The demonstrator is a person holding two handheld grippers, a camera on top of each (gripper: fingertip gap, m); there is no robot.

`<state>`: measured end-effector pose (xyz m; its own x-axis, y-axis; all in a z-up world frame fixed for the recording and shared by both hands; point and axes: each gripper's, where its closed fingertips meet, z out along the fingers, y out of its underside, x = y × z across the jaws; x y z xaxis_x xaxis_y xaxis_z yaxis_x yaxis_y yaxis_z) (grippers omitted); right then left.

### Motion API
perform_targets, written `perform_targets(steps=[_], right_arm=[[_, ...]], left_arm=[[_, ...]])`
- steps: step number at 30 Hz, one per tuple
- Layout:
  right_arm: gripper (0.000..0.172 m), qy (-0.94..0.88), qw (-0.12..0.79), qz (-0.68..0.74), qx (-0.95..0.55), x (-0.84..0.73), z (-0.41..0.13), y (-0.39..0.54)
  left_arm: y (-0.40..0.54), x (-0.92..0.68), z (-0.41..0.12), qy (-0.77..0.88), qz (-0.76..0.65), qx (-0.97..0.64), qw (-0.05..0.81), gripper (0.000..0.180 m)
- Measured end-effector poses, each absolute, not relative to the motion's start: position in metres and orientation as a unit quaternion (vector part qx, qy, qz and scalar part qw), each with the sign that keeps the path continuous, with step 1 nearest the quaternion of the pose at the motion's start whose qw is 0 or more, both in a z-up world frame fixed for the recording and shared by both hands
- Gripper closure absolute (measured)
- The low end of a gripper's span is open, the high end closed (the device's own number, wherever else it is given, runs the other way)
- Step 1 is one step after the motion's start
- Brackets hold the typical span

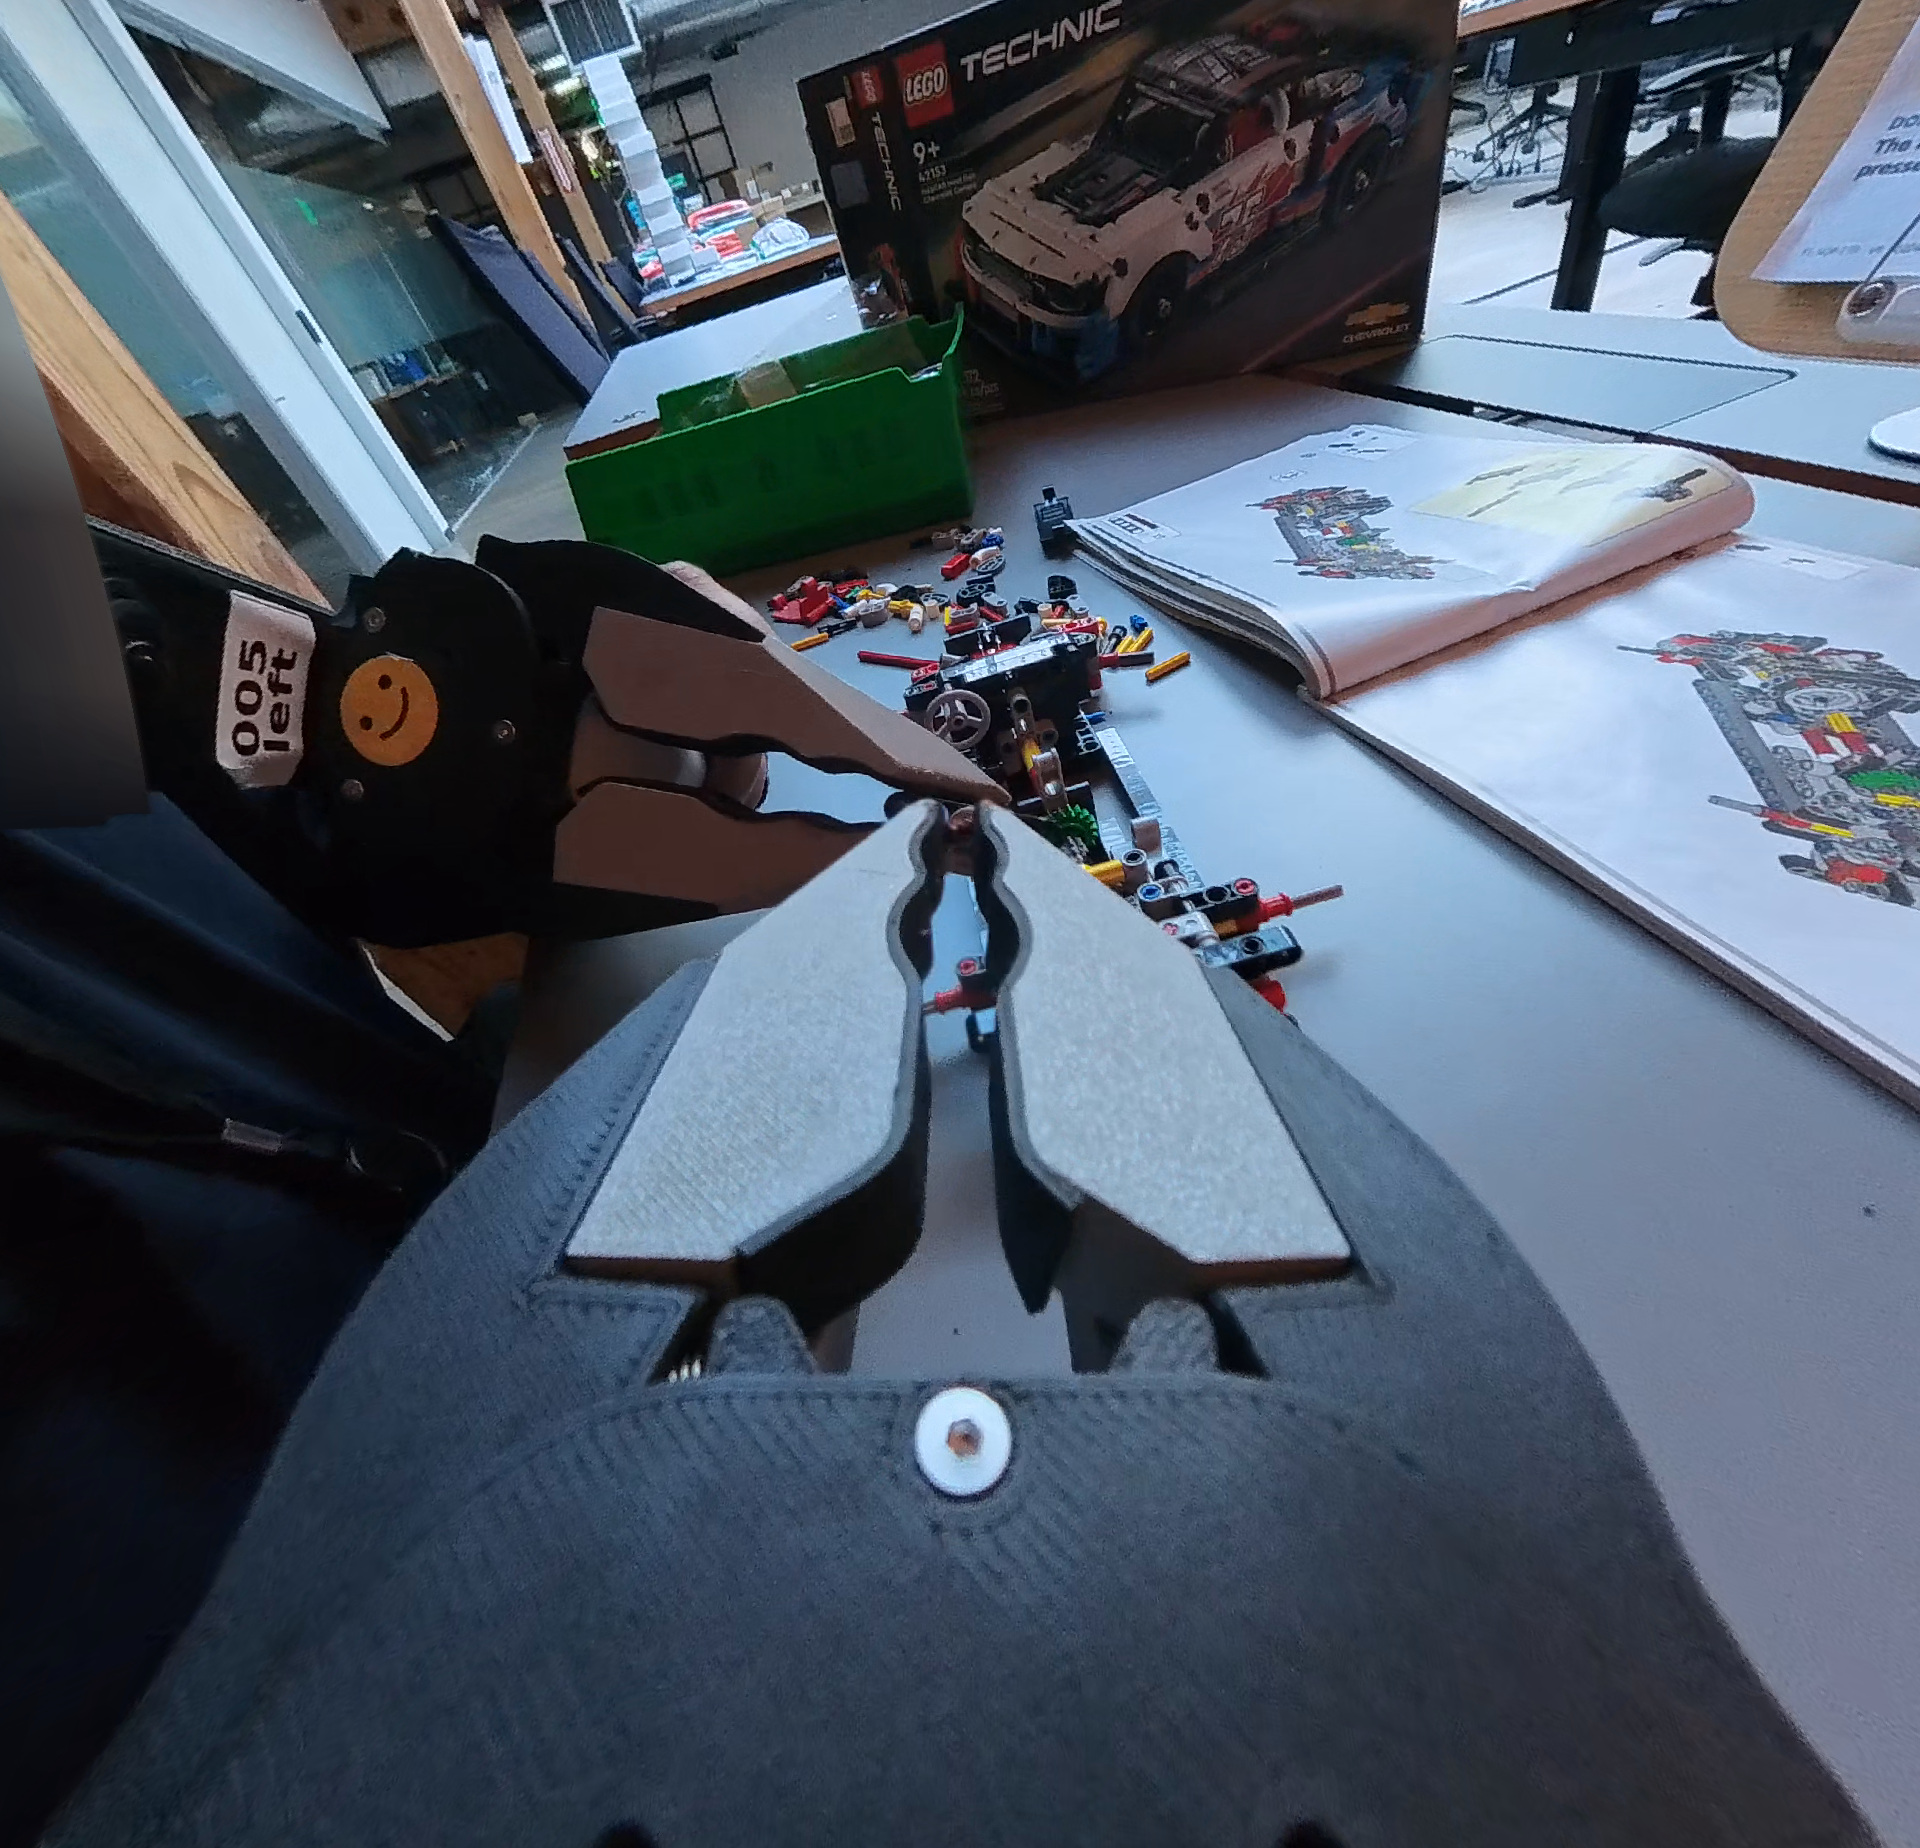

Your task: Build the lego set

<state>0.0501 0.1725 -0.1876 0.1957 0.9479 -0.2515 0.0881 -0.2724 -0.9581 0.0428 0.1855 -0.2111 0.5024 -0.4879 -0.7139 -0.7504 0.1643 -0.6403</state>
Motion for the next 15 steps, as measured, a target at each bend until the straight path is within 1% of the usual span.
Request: perform_targets(steps=[2, 9, 12, 15], right_arm=[[0.171, -0.402, 0.440, 0.489, -0.637, 0.053, -0.189, 0.176], [0.171, -0.335, 0.381, 0.593, -0.625, 0.060, -0.188, 0.182], [0.171, -0.328, 0.380, 0.597, -0.626, 0.063, -0.189, 0.184], [0.171, -0.314, 0.372, 0.616, -0.619, 0.066, -0.187, 0.185]], left_arm=[[0.186, 0.045, -0.212, 0.488, 0.105, -0.638, 0.587, 0.175], [0.188, 0.053, -0.204, 0.481, 0.064, -0.643, 0.592, 0.173], [0.186, 0.054, -0.201, 0.478, 0.054, -0.643, 0.596, 0.168], [0.183, 0.055, -0.196, 0.468, 0.017, -0.654, 0.595, 0.158]])
